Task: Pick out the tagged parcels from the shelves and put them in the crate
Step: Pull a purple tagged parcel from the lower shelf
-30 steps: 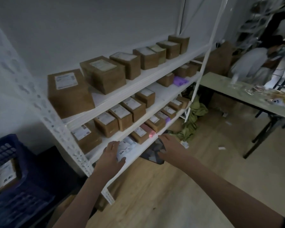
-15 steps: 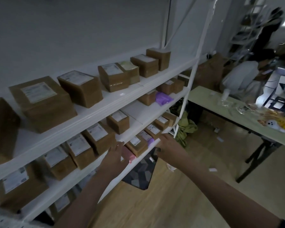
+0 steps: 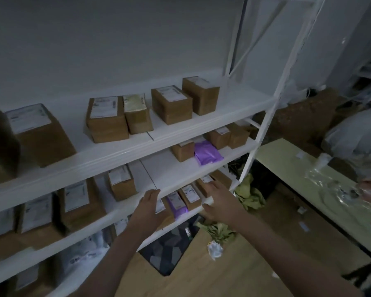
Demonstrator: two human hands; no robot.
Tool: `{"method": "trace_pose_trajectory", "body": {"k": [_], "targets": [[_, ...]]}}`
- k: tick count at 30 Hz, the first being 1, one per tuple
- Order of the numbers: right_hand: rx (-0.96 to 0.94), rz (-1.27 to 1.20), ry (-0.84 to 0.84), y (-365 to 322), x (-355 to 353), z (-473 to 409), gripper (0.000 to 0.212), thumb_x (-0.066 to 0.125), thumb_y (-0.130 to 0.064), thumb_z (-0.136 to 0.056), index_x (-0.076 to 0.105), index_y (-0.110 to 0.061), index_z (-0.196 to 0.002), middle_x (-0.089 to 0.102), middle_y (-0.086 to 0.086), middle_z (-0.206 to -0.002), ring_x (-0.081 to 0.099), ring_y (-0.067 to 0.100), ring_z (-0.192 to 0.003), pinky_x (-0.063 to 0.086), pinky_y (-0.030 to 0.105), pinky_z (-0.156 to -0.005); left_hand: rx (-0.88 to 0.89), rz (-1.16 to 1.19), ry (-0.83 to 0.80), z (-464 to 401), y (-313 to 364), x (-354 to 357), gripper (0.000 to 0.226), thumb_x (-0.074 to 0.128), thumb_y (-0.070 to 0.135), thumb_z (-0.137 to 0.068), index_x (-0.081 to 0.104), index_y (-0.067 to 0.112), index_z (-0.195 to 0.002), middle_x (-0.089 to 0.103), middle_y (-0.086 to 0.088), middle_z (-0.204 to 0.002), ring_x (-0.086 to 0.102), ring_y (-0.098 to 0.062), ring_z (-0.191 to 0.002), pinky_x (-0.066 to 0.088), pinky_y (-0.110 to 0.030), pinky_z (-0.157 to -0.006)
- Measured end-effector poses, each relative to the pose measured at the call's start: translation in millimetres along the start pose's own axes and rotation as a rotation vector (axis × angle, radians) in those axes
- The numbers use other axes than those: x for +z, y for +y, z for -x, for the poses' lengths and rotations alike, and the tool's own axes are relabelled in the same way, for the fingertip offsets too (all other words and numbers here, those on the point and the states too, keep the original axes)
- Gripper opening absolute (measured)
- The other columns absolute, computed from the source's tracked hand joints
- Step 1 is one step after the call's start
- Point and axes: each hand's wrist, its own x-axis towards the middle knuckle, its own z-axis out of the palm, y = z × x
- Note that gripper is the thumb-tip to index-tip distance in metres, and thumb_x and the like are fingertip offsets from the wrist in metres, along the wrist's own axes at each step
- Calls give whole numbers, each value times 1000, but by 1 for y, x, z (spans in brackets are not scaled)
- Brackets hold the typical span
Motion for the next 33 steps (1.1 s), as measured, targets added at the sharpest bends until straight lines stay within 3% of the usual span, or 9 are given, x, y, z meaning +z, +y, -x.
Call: {"method": "trace_pose_trajectory", "body": {"k": [4, 7, 11, 18, 23, 26, 28, 30, 33], "targets": [[-49, 26, -45, 47, -17, -43, 56, 71, -28, -88, 50, -13, -137, 54, 5, -123, 55, 24, -112, 50, 35, -89, -72, 20, -3, -29, 19, 25, 70, 63, 38, -95, 30, 20, -155, 29, 4, -159, 36, -17, -141, 36, -31, -113], [-54, 31, -78, 73, -15, -78, 57, 71, -30, -89, 49, -12, -138, 54, 6, -125, 54, 25, -114, 50, 38, -92, -133, 16, -9, -58, 25, 38, 69, 61, 36, -96, 29, 20, -155, 27, 4, -159, 41, -18, -137, 45, -33, -107], [-60, 52, -122, 100, -5, -128, 67, 68, -33, -91, 40, -13, -149, 52, 7, -133, 52, 24, -120, 48, 34, -94, -178, -15, 9, -104, 24, 54, 70, 62, 34, -95, 29, 17, -155, 28, 0, -159, 39, -20, -140, 34, -29, -113], [-62, 55, -199, 140, 3, -213, 69, 68, -33, -93, 38, -8, -150, 49, 12, -142, 50, 28, -128, 46, 34, -100, -202, -68, 25, -186, 30, 68, 70, 60, 38, -97, 29, 15, -155, 29, -5, -159, 40, -25, -140, 36, -34, -112], [-53, 58, -243, 158, -1, -269, 65, 70, -31, -92, 42, -8, -146, 49, 13, -141, 51, 30, -127, 46, 34, -95, -283, -66, -18, -231, 39, 79, 73, 62, 39, -96, 27, 14, -156, 28, -6, -160, 40, -25, -140, 35, -34, -113], [-89, 14, -300, 166, 8, -303, 63, 73, -30, -90, 43, -12, -142, 55, 9, -131, 58, 27, -117, 51, 34, -88, -316, -53, -8, -258, 40, 84, 78, 65, 37, -95, 24, 13, -157, 29, -8, -160, 38, -27, -141, 35, -35, -114], [-80, -13, -329, 172, 19, -325, 46, 72, -32, -90, 51, -15, -128, 62, 6, -119, 62, 24, -109, 53, 35, -89, -389, 2, 15, -277, 35, 89, 81, 68, 37, -92, 24, 13, -156, 35, -10, -157, 40, -29, -140, 37, -37, -113], [-13, 3, -412, 176, 30, -346, 33, 67, -39, -94, 59, -16, -116, 67, 4, -112, 64, 24, -107, 53, 39, -93, -460, 33, 15, -293, 32, 96, 78, 67, 38, -92, 27, 13, -155, 45, -12, -151, 47, -30, -134, 41, -36, -107], [276, -116, -663, 188, 48, -374, 41, 59, -55, -94, 60, -18, -113, 66, -3, -111, 64, 18, -100, 49, 33, -94, -558, 88, -35, -315, 33, 104, 64, 62, 37, -97, 37, 14, -151, 49, -10, -147, 49, -29, -131, 38, -33, -104]]}}
